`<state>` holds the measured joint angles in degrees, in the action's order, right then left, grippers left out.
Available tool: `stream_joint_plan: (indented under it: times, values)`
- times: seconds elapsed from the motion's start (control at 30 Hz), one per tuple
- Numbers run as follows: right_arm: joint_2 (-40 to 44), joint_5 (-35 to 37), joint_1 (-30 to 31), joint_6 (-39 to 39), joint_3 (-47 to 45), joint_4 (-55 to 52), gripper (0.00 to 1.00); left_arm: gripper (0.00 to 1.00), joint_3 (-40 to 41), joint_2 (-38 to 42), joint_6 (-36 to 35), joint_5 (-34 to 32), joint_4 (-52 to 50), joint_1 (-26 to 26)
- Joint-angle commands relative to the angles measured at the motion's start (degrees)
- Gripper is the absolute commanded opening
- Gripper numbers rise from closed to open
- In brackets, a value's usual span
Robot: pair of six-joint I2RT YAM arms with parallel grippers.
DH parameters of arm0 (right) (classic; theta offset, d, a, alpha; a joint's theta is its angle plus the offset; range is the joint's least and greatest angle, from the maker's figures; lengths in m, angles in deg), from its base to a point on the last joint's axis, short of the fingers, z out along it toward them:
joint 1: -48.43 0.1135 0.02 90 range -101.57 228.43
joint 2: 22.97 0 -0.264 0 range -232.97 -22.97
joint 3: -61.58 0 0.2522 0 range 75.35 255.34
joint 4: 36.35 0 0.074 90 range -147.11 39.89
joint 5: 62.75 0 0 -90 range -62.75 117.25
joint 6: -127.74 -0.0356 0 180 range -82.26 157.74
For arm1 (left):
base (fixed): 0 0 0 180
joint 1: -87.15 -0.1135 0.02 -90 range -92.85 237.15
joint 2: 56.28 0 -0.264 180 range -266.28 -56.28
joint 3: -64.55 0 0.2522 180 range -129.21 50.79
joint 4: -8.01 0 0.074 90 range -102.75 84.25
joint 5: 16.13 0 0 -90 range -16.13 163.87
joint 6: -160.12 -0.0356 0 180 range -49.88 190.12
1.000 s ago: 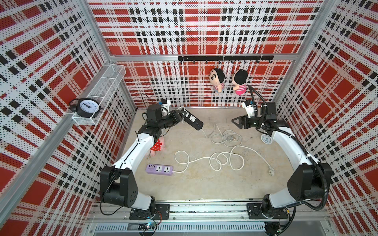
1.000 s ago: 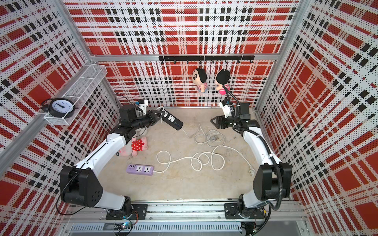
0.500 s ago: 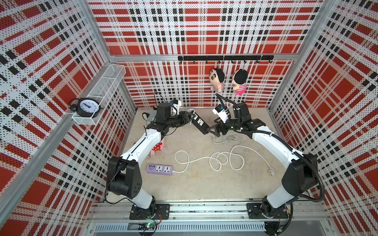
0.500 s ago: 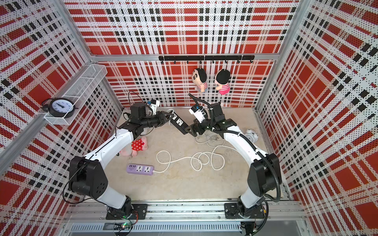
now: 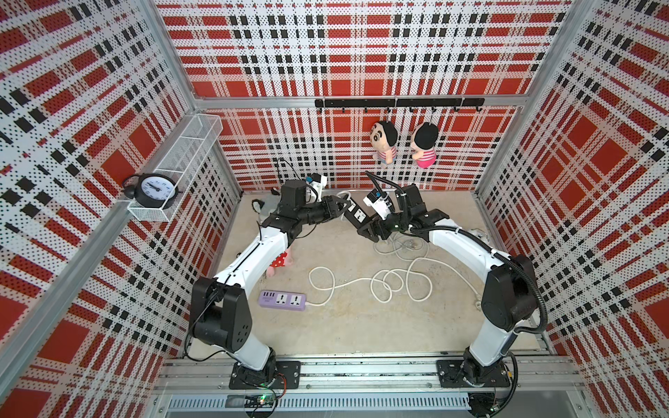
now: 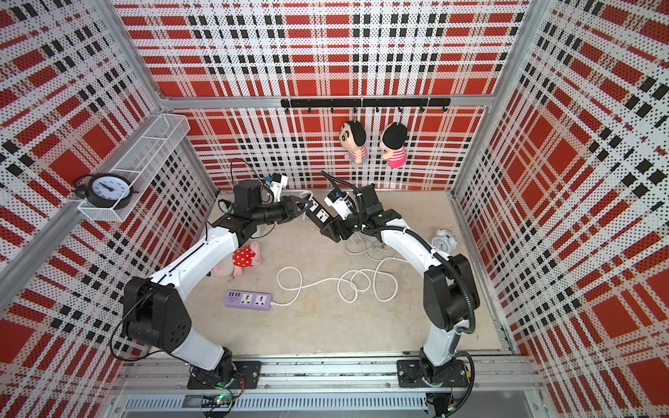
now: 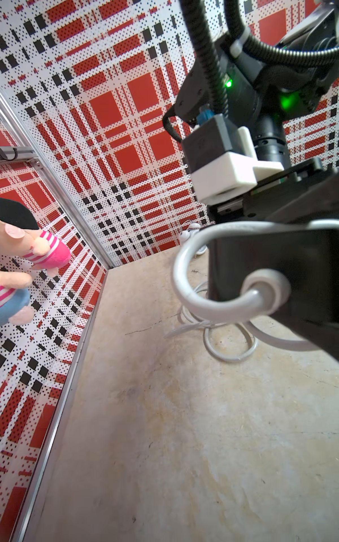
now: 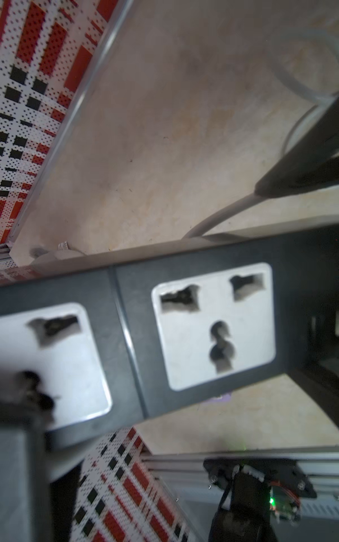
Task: Unwrap the cord wrapped around the power strip
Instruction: Adjust the power strip.
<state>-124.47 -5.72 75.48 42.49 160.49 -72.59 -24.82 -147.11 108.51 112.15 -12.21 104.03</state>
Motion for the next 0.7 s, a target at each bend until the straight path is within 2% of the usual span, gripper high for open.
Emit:
stream_joint_plan:
  times: [0.0, 0.1, 0.17, 0.2, 0.33, 0.43, 0.57, 0.67]
  values:
    - [0.2, -0.2, 0.3, 0.3, 1.7, 0.7, 0.59, 0.00, -2.3, 0.5, -1.3, 1.0, 0.6, 0.3]
    - [0.2, -0.2, 0.3, -0.2, 1.7, 1.1, 0.52, 0.01, -2.3, 0.7, -1.2, 1.0, 1.0, 0.3]
    - [0.5, -0.2, 0.3, -0.3, 1.7, 1.3, 0.51, 0.07, -2.3, 0.9, -1.4, 1.3, 1.2, 0.4]
    - [0.7, 0.2, 0.3, -0.2, 1.7, 1.5, 0.51, 0.13, -2.2, 1.0, -1.7, 1.5, 1.2, 0.4]
    - [2.4, 3.7, 0.3, 2.4, 1.9, 0.4, 0.50, 0.69, -1.0, 2.5, -3.0, 1.5, 2.3, 0.4]
    - [3.8, 8.8, 0.3, 5.1, 2.9, -1.9, 0.50, 0.86, 0.5, 4.4, -3.4, 1.2, 3.8, 0.0]
    - [6.9, 16.5, 0.4, 7.7, 2.4, -1.6, 0.49, 0.95, 2.3, 6.3, -3.8, -1.1, 4.9, -1.1]
    - [11.7, 24.8, 1.2, 11.6, -3.6, 5.9, 0.48, 0.94, 6.2, 8.5, 0.5, -1.7, 11.0, -2.2]
